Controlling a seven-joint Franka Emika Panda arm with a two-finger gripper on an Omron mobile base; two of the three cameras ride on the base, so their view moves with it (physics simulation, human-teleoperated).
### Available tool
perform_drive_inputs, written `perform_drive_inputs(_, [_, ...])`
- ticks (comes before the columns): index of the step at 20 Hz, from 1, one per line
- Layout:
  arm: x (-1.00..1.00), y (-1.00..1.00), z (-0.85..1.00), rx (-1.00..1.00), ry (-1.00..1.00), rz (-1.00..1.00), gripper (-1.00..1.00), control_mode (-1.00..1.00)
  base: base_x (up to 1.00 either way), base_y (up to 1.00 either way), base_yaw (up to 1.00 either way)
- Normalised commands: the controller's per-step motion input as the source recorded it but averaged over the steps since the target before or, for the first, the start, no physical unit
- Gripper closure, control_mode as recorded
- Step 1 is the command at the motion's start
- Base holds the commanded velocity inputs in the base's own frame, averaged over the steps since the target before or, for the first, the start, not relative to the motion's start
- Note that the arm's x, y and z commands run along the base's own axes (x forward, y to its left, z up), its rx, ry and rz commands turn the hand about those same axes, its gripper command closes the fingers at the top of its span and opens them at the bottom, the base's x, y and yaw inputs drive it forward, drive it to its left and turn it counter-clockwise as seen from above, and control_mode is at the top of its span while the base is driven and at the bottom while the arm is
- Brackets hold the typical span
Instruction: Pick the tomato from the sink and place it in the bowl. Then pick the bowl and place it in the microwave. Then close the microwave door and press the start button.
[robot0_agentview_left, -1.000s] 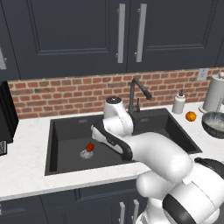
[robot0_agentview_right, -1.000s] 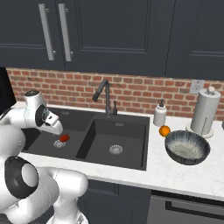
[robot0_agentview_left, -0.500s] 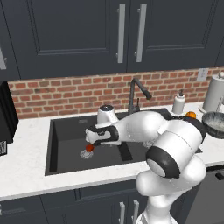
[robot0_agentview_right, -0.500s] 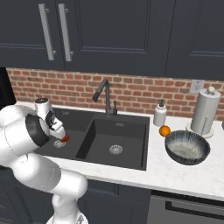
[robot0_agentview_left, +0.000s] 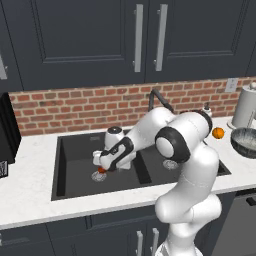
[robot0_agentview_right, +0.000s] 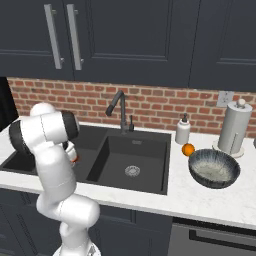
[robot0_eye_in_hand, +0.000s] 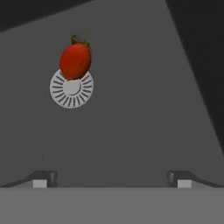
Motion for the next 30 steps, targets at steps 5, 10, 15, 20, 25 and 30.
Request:
perform_drive_inputs(5, [0.37, 0.0, -0.2, 0.0, 0.0, 0.0, -1.0, -1.0, 0.0, 0.0, 0.0])
perform_drive_inputs(10, [0.4, 0.0, -0.38, 0.0, 0.0, 0.0, -1.0, -1.0, 0.0, 0.0, 0.0])
perform_drive_inputs(15, [0.39, 0.0, -0.28, 0.0, 0.0, 0.0, -1.0, -1.0, 0.0, 0.0, 0.0])
perform_drive_inputs(20, [0.3, 0.0, -0.19, 0.0, 0.0, 0.0, -1.0, -1.0, 0.0, 0.0, 0.0])
perform_drive_inputs(25, [0.3, 0.0, -0.2, 0.0, 0.0, -0.01, -1.0, -1.0, 0.0, 0.0, 0.0])
perform_drive_inputs(30, [0.24, 0.12, -0.24, 0.0, 0.01, -0.01, -1.0, -1.0, 0.0, 0.0, 0.0])
